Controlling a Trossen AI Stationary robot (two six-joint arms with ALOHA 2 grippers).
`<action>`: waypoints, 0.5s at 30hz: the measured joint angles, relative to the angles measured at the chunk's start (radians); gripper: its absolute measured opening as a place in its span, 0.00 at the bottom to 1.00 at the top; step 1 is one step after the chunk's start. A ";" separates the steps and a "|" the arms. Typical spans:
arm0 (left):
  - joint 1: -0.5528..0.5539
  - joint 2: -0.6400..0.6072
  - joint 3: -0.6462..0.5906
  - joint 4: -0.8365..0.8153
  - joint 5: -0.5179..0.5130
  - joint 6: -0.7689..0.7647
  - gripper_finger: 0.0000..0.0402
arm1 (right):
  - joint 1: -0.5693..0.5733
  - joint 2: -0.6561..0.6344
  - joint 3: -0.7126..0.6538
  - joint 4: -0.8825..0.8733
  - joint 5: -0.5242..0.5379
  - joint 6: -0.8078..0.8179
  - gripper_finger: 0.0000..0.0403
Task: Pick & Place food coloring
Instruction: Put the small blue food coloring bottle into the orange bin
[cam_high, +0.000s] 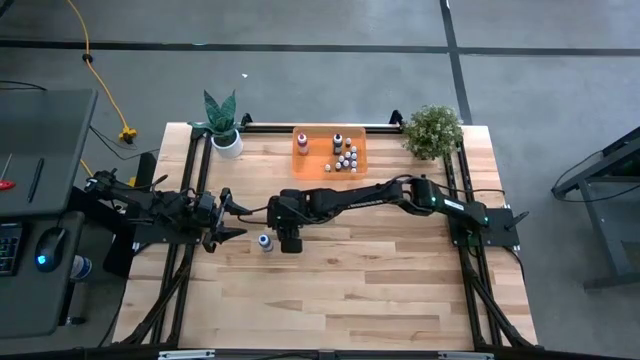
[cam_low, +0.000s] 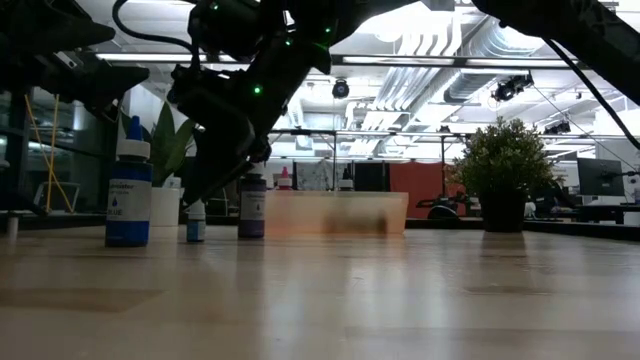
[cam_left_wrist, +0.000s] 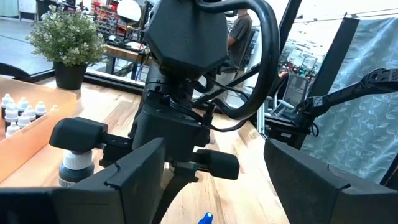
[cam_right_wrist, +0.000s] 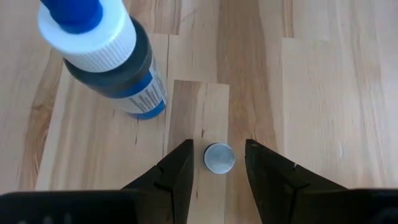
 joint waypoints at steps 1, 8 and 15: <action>0.000 0.000 0.000 0.000 0.000 0.000 0.68 | 0.000 0.000 0.000 0.000 0.000 0.000 0.33; 0.000 0.000 0.000 0.000 0.000 0.000 0.68 | 0.000 0.002 0.000 0.002 -0.001 0.001 0.33; 0.000 0.000 0.000 0.000 0.000 0.000 0.68 | 0.000 0.002 0.000 -0.031 0.005 0.026 0.33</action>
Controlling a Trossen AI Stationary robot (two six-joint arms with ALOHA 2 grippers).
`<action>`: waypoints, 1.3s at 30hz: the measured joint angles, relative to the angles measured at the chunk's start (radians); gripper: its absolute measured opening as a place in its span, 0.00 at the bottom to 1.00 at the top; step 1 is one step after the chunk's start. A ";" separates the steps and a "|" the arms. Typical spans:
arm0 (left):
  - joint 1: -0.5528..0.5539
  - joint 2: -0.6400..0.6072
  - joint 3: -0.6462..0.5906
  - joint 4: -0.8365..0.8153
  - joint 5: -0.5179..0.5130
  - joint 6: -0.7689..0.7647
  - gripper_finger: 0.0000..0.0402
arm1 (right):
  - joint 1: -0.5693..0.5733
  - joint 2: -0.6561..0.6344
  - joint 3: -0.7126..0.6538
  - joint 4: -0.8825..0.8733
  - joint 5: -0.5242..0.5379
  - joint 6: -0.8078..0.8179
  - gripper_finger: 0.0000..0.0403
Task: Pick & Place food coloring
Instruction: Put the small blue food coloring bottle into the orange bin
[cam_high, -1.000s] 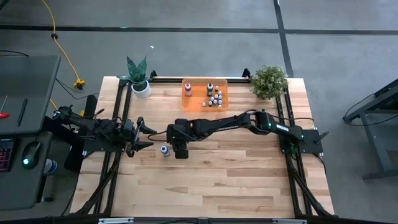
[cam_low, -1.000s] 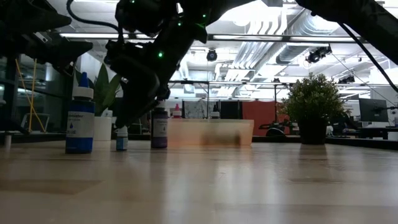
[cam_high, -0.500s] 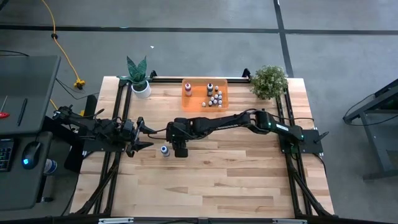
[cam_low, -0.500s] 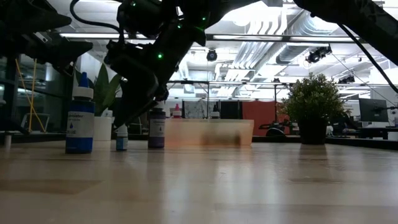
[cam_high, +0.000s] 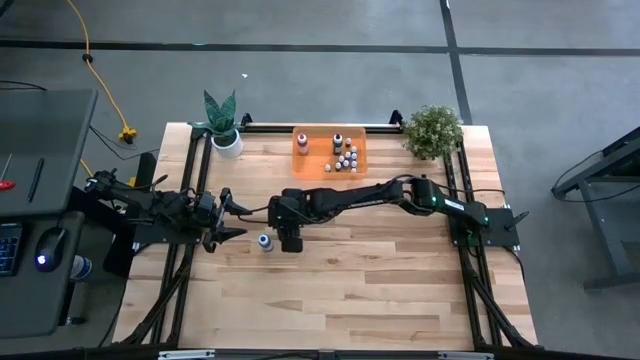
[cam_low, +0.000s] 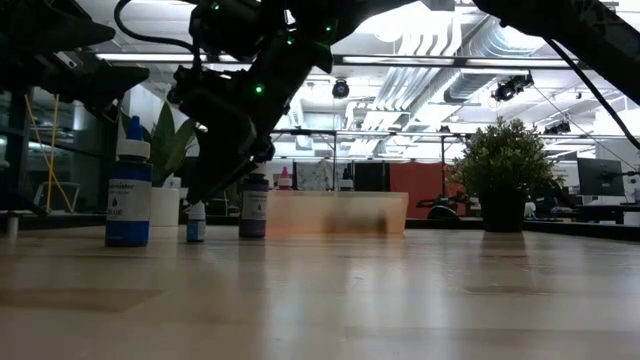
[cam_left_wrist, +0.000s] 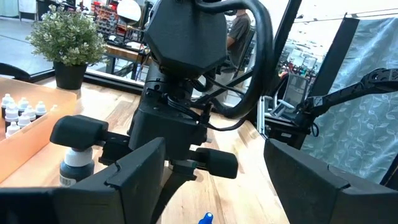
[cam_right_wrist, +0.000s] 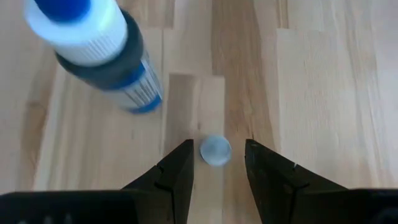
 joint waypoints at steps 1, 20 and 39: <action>0.000 0.000 0.000 0.000 0.000 0.000 0.68 | 0.000 0.000 0.000 -0.009 0.005 0.000 0.33; 0.000 0.000 0.000 0.000 0.000 0.000 0.68 | 0.000 0.002 -0.001 -0.001 -0.038 -0.011 0.33; 0.000 0.000 0.000 0.000 0.000 0.000 0.68 | 0.001 0.009 -0.002 -0.004 0.010 -0.025 0.33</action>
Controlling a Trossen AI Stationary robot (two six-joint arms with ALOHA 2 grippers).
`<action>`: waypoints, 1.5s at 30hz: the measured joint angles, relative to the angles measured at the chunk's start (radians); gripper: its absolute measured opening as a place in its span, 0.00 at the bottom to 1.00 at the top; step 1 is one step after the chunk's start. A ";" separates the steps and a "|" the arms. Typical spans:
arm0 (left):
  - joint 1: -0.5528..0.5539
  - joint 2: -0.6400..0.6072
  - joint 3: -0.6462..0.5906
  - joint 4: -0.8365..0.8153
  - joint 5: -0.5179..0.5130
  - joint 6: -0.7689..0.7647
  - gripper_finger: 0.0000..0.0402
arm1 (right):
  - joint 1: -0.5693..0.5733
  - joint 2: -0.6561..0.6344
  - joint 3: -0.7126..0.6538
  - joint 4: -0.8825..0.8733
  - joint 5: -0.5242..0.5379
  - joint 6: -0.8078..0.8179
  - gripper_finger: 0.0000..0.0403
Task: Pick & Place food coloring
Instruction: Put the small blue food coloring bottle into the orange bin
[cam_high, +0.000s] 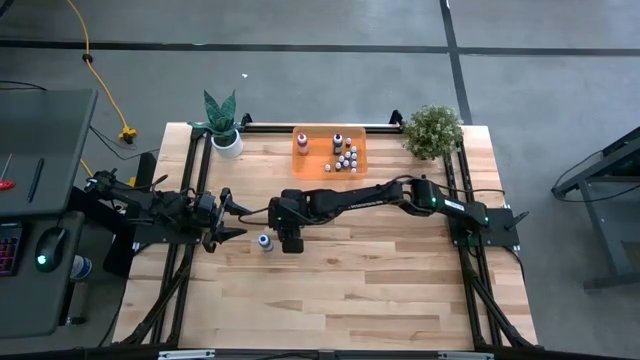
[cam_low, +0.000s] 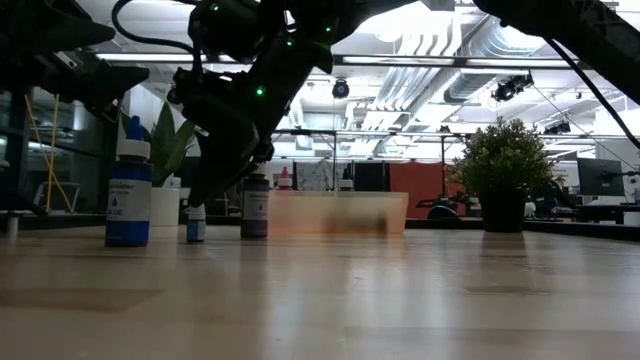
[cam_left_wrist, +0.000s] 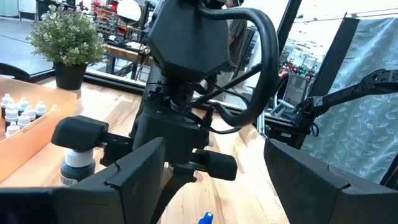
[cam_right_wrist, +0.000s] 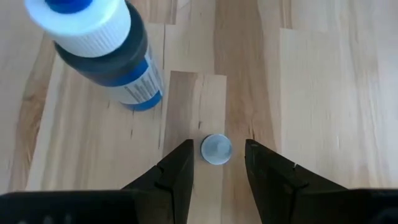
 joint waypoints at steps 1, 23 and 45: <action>0.000 0.000 0.000 0.000 0.000 0.000 0.68 | 0.000 0.000 0.000 0.000 0.000 0.001 0.33; 0.000 0.000 0.000 0.000 0.000 0.000 0.68 | 0.011 -0.034 -0.005 -0.002 0.078 0.040 0.45; 0.000 0.000 0.000 0.000 0.000 0.000 0.68 | -0.011 -0.007 0.000 0.022 0.107 0.027 0.48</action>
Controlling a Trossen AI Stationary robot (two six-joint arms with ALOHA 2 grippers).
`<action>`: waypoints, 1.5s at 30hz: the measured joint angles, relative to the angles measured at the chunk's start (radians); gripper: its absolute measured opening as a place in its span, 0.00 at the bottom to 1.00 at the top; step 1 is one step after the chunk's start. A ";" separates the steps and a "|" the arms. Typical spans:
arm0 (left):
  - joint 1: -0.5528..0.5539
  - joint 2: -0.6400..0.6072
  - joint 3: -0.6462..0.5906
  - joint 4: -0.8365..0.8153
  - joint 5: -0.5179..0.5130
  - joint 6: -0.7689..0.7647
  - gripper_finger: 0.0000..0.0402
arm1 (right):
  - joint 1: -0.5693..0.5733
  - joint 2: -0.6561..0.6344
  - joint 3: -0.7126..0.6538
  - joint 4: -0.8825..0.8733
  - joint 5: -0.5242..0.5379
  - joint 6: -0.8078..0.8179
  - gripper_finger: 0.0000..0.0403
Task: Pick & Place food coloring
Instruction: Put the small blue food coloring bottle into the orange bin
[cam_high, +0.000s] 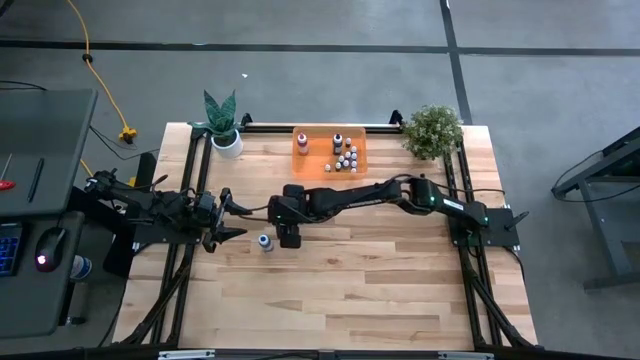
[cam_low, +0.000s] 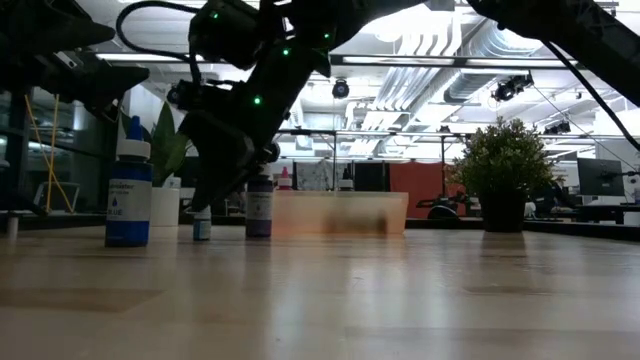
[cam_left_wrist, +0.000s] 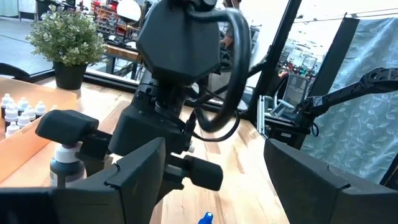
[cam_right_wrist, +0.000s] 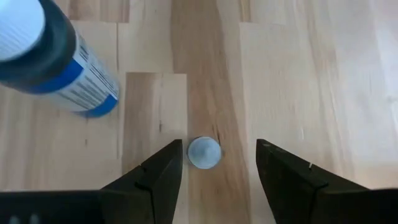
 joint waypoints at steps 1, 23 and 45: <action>0.000 0.000 0.000 0.000 0.000 0.000 0.68 | 0.000 0.000 0.000 0.001 0.003 -0.001 0.48; 0.000 0.000 0.000 0.000 0.000 0.000 0.68 | 0.005 0.011 0.002 0.007 -0.017 -0.001 0.47; 0.000 0.000 0.000 0.000 0.000 0.000 0.68 | 0.006 0.013 0.001 0.000 -0.033 0.002 0.10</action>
